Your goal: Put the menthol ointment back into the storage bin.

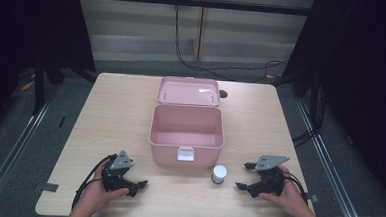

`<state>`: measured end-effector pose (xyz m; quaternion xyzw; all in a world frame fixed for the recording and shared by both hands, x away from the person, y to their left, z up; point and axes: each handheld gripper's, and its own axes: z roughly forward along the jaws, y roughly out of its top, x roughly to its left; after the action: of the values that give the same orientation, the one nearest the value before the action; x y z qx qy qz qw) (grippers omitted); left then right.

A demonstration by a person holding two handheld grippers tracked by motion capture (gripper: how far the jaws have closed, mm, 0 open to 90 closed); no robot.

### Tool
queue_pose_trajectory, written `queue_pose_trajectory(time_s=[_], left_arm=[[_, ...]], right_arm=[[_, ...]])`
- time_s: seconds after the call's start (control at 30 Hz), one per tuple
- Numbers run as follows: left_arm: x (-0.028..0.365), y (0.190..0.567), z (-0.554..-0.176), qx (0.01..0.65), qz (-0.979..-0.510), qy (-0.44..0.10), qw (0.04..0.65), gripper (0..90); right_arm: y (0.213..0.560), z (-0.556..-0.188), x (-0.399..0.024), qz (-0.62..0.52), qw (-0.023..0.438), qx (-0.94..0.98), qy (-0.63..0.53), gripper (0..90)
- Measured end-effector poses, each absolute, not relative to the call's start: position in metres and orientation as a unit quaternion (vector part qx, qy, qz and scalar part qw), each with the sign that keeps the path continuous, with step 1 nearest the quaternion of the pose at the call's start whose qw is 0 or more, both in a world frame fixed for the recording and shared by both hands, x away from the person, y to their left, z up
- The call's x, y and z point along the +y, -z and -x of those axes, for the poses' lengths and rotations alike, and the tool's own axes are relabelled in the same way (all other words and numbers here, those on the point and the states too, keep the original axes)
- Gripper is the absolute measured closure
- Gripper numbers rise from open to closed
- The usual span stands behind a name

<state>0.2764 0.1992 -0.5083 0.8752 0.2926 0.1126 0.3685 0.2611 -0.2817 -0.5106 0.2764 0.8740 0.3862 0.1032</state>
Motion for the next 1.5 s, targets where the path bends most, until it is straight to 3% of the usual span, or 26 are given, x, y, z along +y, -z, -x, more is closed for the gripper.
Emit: queue_pose_trajectory(time_s=[0.27, 0.37, 0.47, 0.6, 0.87, 1.5], left_arm=[[0.199, 0.508, -0.277, 0.292, -0.876, -0.115, 0.366, 5.6], [0.199, 0.508, -0.277, 0.292, -0.876, -0.115, 0.366, 5.7], [0.199, 0.508, -0.277, 0.293, -0.876, -0.115, 0.367, 5.6], [0.199, 0.508, -0.276, 0.295, -0.875, -0.113, 0.367, 5.6], [0.199, 0.508, -0.276, 0.294, -0.876, -0.114, 0.365, 5.2], [0.198, 0.508, -0.276, 0.295, -0.876, -0.112, 0.364, 4.5]], right_arm=[[0.498, -0.262, -0.267, -0.307, 0.09, 0.894, -0.313, 16.4], [0.487, -0.263, -0.259, -0.301, 0.057, 0.912, -0.272, 21.8], [0.483, -0.263, -0.254, -0.301, 0.047, 0.918, -0.253, 23.2], [0.466, -0.272, -0.233, -0.278, 0.035, 0.935, -0.219, 32.5], [0.436, -0.285, -0.204, -0.249, 0.02, 0.953, -0.17, 37.2], [0.436, -0.294, -0.162, -0.247, 0.0, 0.96, -0.132, 42.0]])
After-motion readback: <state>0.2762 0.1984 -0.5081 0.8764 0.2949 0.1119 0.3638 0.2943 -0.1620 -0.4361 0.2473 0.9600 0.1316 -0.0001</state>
